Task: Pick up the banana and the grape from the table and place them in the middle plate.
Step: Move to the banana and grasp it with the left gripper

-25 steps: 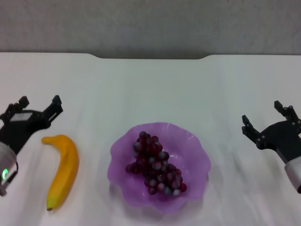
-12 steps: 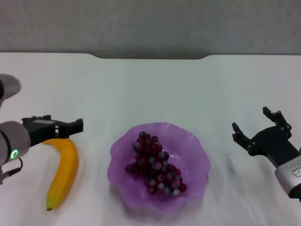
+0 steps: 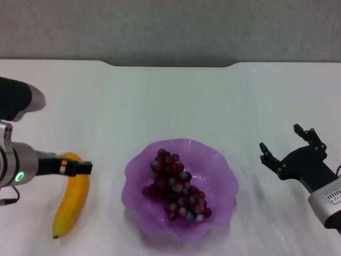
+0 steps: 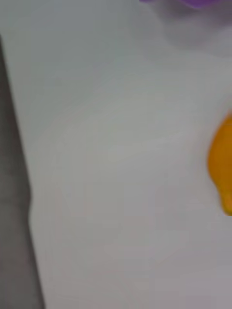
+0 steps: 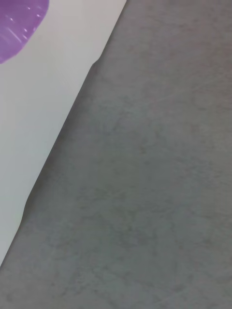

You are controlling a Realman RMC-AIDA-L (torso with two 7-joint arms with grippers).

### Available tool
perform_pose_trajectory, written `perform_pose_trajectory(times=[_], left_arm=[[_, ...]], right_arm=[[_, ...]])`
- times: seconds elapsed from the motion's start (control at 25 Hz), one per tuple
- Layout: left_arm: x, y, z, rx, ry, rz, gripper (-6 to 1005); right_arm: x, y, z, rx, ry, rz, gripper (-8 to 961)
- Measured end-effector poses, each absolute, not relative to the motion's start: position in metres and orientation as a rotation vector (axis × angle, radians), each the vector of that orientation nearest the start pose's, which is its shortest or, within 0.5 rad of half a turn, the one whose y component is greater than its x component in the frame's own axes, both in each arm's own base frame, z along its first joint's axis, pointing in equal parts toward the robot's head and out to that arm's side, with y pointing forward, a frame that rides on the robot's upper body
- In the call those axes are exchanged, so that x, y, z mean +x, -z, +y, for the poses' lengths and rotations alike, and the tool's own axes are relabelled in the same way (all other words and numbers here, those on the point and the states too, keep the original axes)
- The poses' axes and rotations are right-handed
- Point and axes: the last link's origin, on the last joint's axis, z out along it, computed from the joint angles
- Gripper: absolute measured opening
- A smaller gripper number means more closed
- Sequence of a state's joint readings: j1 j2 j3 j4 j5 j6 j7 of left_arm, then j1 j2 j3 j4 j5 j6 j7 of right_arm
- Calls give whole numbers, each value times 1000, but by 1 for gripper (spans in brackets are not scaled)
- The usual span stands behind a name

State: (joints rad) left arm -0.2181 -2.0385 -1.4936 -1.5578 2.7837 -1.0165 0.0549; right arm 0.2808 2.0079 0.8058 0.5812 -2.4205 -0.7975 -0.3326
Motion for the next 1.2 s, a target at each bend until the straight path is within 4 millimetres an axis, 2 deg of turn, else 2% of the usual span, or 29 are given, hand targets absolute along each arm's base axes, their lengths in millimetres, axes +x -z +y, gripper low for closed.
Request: perform_pose_trajectory(times=[0.36, 0.76, 1.2], left_arm=[[-256, 10, 346, -2015, -309, -1222, 903], [-255, 18, 351, -2018, -323, -1242, 886], [-273, 32, 361, -1993, -355, -1277, 867]], right_arm=[[304, 64, 314, -1912, -359, 297, 907], [303, 64, 314, -1915, -359, 289, 907], [301, 66, 315, -1925, -363, 279, 907]])
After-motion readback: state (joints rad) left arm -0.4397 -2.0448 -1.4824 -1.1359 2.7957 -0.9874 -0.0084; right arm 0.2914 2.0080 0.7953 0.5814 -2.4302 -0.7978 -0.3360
